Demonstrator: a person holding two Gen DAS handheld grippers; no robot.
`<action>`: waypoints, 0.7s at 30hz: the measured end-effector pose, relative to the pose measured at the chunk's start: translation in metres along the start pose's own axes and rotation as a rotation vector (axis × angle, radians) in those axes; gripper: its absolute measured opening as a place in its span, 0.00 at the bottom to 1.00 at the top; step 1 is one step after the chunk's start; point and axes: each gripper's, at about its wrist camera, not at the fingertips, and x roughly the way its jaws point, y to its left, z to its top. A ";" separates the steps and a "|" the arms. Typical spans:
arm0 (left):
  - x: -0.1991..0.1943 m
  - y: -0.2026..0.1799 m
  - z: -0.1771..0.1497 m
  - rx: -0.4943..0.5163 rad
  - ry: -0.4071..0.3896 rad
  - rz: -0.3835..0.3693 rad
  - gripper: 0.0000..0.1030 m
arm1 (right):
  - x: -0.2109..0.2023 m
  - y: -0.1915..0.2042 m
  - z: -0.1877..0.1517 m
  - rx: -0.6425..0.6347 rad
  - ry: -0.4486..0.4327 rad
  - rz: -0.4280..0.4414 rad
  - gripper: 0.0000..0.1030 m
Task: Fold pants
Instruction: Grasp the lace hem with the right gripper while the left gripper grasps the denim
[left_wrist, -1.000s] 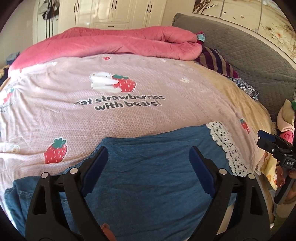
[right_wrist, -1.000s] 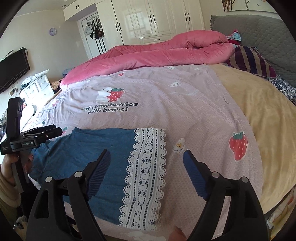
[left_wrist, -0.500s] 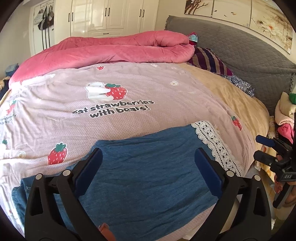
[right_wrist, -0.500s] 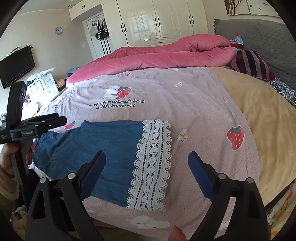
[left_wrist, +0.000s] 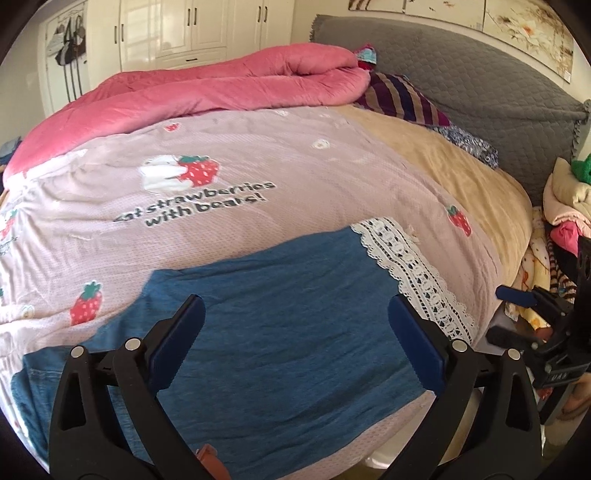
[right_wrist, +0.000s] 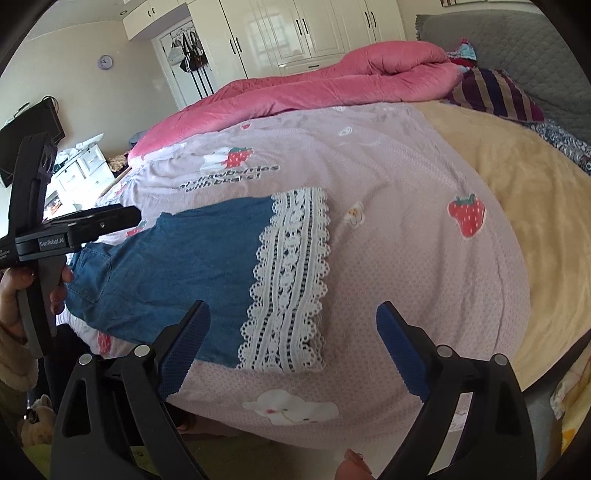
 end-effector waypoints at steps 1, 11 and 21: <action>0.002 -0.002 0.000 0.004 0.003 -0.002 0.90 | 0.001 0.000 -0.002 0.003 0.005 0.006 0.88; 0.053 -0.017 0.017 0.077 0.079 -0.052 0.91 | 0.028 -0.006 -0.023 0.084 0.073 0.104 0.88; 0.112 -0.019 0.054 0.122 0.144 -0.096 0.90 | 0.045 -0.014 -0.018 0.212 0.081 0.227 0.46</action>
